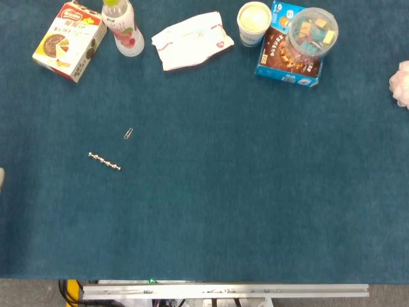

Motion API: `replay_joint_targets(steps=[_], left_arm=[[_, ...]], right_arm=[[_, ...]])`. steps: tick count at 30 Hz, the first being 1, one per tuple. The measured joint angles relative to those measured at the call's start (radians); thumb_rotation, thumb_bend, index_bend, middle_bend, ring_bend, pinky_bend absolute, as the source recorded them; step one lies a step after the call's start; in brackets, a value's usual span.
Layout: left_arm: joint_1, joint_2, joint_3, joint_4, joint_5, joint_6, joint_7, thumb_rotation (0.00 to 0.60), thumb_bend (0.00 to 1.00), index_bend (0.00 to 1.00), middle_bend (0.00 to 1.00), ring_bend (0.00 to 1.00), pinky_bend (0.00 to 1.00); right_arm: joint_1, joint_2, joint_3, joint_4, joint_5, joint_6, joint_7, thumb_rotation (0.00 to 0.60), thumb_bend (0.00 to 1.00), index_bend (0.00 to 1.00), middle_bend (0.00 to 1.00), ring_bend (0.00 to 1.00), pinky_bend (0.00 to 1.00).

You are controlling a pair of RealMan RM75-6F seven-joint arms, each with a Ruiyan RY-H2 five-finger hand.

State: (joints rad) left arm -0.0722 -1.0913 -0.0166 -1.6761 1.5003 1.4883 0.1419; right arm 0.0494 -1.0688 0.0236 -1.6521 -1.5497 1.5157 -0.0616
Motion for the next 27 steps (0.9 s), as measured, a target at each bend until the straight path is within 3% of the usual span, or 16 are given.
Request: replay_joint_targets(steps=[24,27], left_arm=[[-0.032,0.062,0.020,-0.032,0.047,-0.055,-0.037,0.600,0.32,0.10,0.12,0.10,0.00],[-0.042,0.072,0.025,-0.034,0.053,-0.076,-0.038,0.600,0.32,0.10,0.13,0.13,0.04]], right_arm=[[0.001,0.060,0.023,-0.027,-0.043,0.040,0.047,0.600,0.32,0.30,0.37,0.30,0.41],[0.011,0.068,0.028,-0.032,-0.045,0.030,0.044,0.600,0.32,0.30,0.37,0.30,0.41]])
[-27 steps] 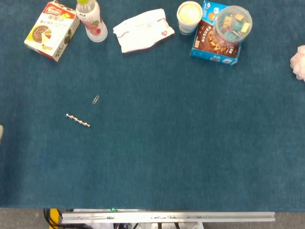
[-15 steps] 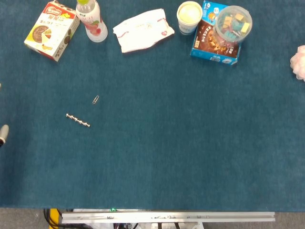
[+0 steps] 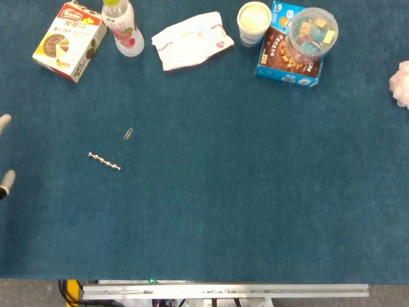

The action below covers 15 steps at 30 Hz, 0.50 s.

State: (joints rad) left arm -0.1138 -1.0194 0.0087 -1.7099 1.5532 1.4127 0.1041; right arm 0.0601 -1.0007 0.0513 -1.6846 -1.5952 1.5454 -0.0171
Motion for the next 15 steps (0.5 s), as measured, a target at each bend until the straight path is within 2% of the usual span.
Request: replay_joint_targets(steps=[5,9,15], left_arm=[[-0.029,0.021,0.011,-0.002,0.015,-0.055,0.002,0.600,0.32,0.13,0.22,0.23,0.24],[-0.056,0.029,0.015,0.005,0.022,-0.095,0.006,0.600,0.32,0.15,0.31,0.31,0.33],[-0.111,0.032,0.019,0.035,0.040,-0.178,0.002,0.600,0.32,0.20,0.50,0.49,0.61]], right_arm=[[0.021,0.018,0.007,-0.026,-0.015,-0.018,-0.035,0.600,0.32,0.30,0.37,0.30,0.41],[0.035,0.027,0.012,-0.051,-0.022,-0.030,-0.053,0.600,0.32,0.30,0.37,0.30,0.41],[0.046,0.023,0.012,-0.058,-0.013,-0.054,-0.061,0.600,0.32,0.30,0.37,0.30,0.41]])
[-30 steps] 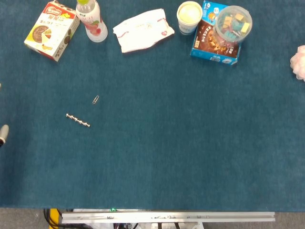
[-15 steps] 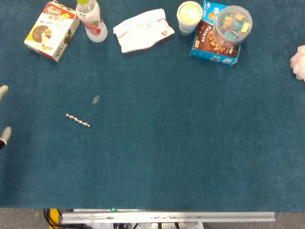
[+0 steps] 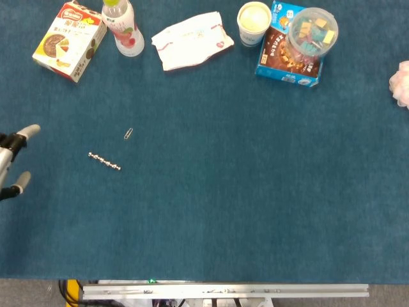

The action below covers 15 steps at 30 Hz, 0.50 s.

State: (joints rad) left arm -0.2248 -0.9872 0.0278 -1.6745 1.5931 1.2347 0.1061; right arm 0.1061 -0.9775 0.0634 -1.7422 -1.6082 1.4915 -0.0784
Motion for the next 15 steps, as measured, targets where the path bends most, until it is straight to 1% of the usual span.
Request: replay_joint_targets(steps=[3,4,7,10,15], left_arm=[[-0.038,-0.001,0.003,0.016,0.010,-0.058,-0.003,0.600,0.32,0.23,0.64,0.61,0.73],[-0.056,-0.003,0.004,0.023,0.015,-0.081,-0.005,0.600,0.32,0.24,0.68,0.66,0.77],[-0.099,-0.016,0.006,0.049,0.030,-0.129,-0.009,0.600,0.32,0.29,0.77,0.76,0.84],[-0.131,-0.036,0.006,0.076,0.038,-0.163,-0.013,0.600,0.29,0.34,0.82,0.82,0.88],[-0.165,-0.063,0.004,0.102,0.036,-0.202,-0.011,0.600,0.27,0.37,0.88,0.86,0.91]], right_arm=[[0.005,-0.003,-0.001,-0.001,0.006,-0.009,-0.003,0.600,0.32,0.30,0.37,0.30,0.41],[0.005,-0.004,-0.001,-0.001,0.007,-0.010,-0.004,0.600,0.32,0.30,0.37,0.31,0.41],[0.007,-0.003,0.000,-0.003,0.011,-0.012,-0.008,0.600,0.32,0.30,0.37,0.31,0.41],[0.007,-0.003,-0.001,-0.003,0.015,-0.013,-0.009,0.600,0.32,0.30,0.37,0.31,0.41],[0.006,-0.003,-0.002,0.000,0.027,-0.019,-0.009,0.600,0.32,0.30,0.37,0.31,0.41]])
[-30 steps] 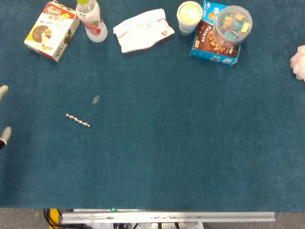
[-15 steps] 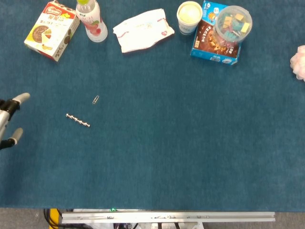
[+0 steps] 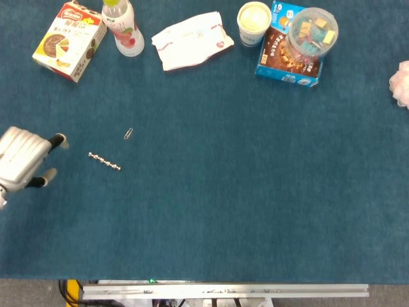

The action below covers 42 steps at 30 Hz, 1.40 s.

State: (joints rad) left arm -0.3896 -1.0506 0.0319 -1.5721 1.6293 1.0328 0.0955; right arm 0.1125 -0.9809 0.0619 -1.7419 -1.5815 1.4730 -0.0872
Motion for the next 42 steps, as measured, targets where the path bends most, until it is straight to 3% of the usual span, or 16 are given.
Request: replay_joint_targets(steps=[16,42], left_arm=[[-0.071,-0.104,-0.001,0.103,-0.074,-0.106,0.044,0.600,0.27,0.44,0.92,0.90,0.93],[-0.116,-0.221,-0.003,0.143,-0.129,-0.115,0.101,0.600,0.27,0.46,0.93,0.91,0.93]], right_arm=[[0.000,-0.012,-0.003,0.012,0.022,-0.010,0.005,0.600,0.32,0.30,0.37,0.32,0.41],[-0.007,-0.014,-0.006,0.037,0.039,-0.010,0.037,0.600,0.32,0.30,0.37,0.32,0.41]])
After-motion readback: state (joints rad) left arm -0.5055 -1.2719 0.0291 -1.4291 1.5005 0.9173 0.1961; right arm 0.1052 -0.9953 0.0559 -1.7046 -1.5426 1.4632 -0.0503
